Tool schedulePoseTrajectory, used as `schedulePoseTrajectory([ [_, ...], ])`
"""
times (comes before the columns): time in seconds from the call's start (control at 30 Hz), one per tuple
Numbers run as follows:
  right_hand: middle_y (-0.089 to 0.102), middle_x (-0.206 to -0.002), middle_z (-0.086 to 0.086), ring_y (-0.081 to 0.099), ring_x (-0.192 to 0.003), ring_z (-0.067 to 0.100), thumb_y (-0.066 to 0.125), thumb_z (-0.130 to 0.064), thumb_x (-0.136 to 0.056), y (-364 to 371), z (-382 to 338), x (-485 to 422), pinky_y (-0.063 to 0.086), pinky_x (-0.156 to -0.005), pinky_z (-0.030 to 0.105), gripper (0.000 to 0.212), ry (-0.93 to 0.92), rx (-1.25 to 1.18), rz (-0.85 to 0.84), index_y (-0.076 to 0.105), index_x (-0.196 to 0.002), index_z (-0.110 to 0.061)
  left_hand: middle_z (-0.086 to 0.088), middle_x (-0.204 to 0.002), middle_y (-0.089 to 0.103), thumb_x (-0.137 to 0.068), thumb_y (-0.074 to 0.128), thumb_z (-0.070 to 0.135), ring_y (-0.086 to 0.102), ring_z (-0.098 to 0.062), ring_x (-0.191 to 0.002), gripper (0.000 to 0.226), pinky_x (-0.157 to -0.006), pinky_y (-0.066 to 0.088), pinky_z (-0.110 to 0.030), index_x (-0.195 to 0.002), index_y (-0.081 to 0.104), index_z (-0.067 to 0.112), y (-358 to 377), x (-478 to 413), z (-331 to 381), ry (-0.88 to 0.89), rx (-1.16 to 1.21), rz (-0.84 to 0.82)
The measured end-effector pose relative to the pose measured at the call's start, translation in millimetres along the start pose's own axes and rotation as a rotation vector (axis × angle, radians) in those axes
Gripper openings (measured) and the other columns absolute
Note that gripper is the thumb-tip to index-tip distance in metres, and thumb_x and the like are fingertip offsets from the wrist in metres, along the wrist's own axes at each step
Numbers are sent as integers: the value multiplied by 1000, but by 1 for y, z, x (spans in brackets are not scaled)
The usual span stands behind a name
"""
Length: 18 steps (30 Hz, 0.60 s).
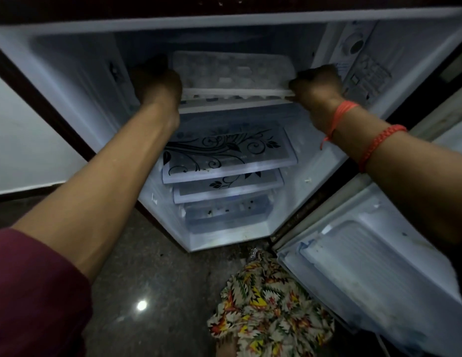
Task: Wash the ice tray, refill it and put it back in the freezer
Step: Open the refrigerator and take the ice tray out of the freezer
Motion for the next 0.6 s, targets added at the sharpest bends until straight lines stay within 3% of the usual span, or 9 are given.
schedulePoseTrajectory([
  [0.07, 69, -114, 21, 69, -100, 36, 71, -21, -76, -7, 1, 17, 59, -87, 51, 50, 19, -42, 12, 65, -115, 10, -9, -121, 68, -90, 54, -1, 66, -28, -114, 32, -100, 56, -35, -119, 63, 8, -4, 29, 12, 41, -21, -48],
  [0.17, 70, -110, 8, 68, -102, 24, 74, -30, -71, -20, 7, 42, 59, -90, 37, 48, 52, -55, 58, 70, -114, -8, 3, -105, 67, -92, 52, -10, 69, -21, -107, 32, -94, 59, -30, -104, 64, 17, -16, 73, 21, 63, 38, -53],
  [0.27, 69, -104, 3, 69, -98, 20, 74, -29, -72, -30, 14, 61, 61, -86, 37, 38, 75, -90, 50, 70, -106, -12, 1, -114, 69, -91, 53, -14, 68, -12, -101, 46, -91, 59, -23, -131, 64, 6, -28, 99, 21, 77, 78, -97],
  [0.4, 73, -101, 0, 71, -96, 17, 72, -25, -74, -39, 24, 89, 60, -89, 39, 45, 63, -129, 40, 72, -115, -7, -1, -111, 69, -89, 53, -18, 71, -17, -105, 45, -96, 59, -33, -125, 64, 8, -43, 125, 14, 68, 85, -103],
  [0.6, 74, -100, 3, 71, -98, 17, 69, -12, -81, -46, 36, 135, 58, -94, 43, 36, 45, -213, -19, 71, -117, -4, -9, -123, 69, -90, 56, -19, 70, -18, -109, 51, -86, 60, -25, -138, 57, -3, -73, 165, -7, 13, 106, -50],
])
Point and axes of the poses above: each hand's wrist, its own x-axis away from the middle knuckle, its own y-axis out of the palm, z = x × y, the point moved 4 cm from there along -x, towards the middle knuckle
